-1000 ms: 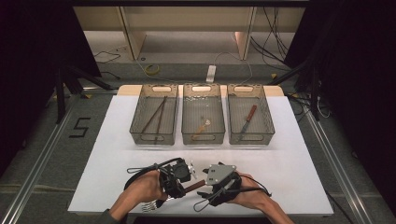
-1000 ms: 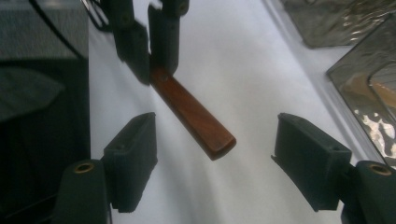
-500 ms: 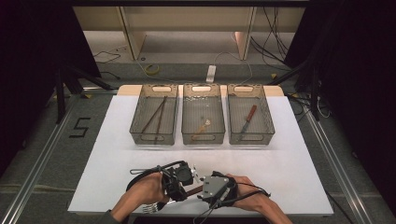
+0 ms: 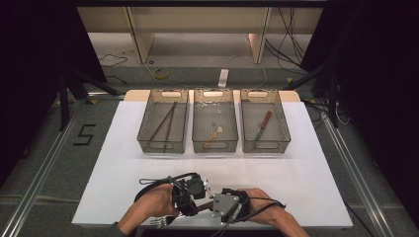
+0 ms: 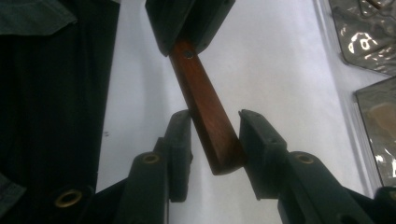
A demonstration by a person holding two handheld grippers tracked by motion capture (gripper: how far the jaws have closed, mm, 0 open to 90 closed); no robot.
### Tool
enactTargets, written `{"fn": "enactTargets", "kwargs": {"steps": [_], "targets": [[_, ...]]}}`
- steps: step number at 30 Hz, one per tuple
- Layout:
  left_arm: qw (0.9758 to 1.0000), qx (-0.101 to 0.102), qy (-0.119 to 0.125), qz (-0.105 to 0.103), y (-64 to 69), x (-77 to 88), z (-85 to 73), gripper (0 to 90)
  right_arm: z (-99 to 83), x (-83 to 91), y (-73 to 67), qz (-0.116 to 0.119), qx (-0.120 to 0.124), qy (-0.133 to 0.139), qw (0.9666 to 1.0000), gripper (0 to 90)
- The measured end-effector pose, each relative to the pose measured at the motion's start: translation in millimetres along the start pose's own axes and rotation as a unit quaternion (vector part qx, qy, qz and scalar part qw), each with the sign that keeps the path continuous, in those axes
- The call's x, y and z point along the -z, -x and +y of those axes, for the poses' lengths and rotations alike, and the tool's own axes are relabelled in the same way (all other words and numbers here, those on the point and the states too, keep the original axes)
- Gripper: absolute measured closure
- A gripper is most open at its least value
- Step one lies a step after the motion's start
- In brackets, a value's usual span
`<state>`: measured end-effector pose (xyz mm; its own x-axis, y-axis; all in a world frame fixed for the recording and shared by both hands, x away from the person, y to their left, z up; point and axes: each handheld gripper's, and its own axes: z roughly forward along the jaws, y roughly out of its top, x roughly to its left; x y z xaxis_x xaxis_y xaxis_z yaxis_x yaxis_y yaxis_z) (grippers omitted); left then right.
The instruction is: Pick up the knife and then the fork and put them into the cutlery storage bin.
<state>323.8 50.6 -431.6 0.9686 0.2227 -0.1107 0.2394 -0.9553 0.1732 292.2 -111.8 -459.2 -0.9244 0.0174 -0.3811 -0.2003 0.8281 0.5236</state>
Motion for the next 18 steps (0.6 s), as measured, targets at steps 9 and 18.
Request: {"fn": "enactTargets", "kwargs": {"steps": [9, 18], "targets": [[0.9999, -0.011, 0.004, -0.003, 4.2, -2.3, 0.5, 76.7, -1.7, 1.8, -1.5, 0.018, 0.029, 0.0, 0.9994, 69.9], [0.9995, -0.031, 0.001, -0.009, 3.4, -2.2, -0.9, 76.1, -0.8, 2.6, -5.9, 0.032, 0.048, 0.0, 0.9984, 73.3]]}}
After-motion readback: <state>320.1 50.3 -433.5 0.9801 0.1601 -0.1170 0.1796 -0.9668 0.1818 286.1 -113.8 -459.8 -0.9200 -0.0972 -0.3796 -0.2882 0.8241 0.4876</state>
